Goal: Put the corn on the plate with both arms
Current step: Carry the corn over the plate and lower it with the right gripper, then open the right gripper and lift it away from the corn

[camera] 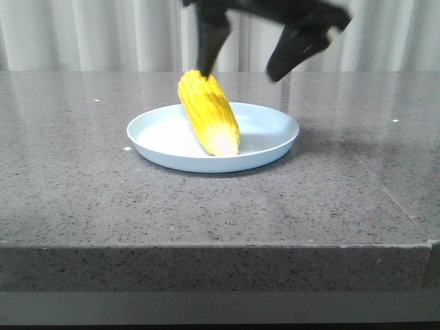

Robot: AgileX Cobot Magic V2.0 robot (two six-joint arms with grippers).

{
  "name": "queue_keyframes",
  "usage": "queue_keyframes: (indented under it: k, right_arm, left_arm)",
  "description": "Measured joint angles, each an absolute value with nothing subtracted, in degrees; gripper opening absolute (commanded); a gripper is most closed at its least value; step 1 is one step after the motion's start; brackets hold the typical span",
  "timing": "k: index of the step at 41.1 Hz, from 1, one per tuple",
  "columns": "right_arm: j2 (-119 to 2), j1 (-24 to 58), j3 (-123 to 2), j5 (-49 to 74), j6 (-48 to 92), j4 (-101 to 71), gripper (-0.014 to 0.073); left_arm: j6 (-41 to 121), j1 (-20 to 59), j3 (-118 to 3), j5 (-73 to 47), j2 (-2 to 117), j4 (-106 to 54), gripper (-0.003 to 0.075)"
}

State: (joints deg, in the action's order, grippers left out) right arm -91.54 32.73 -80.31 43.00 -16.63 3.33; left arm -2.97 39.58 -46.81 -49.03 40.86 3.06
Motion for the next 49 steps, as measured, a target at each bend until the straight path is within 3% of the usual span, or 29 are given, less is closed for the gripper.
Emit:
queue_keyframes:
  k: [14, 44, 49]
  right_arm:
    - [-73.4, 32.73, -80.07, 59.6, 1.5, 0.99, 0.0643]
    - [-41.07, 32.73, -55.36, 56.89, 3.75, -4.95, 0.0642]
    - [-37.91, 32.73, -52.38, 55.73, 3.75, -5.03, 0.0583]
  left_arm:
    - [-2.97, 39.58, -46.81, -49.03, 40.86, 3.06, 0.048]
    - [-2.97, 39.58, -46.81, -49.03, 40.86, 3.06, 0.048]
    - [-2.97, 39.58, -46.81, -49.03, 40.86, 3.06, 0.048]
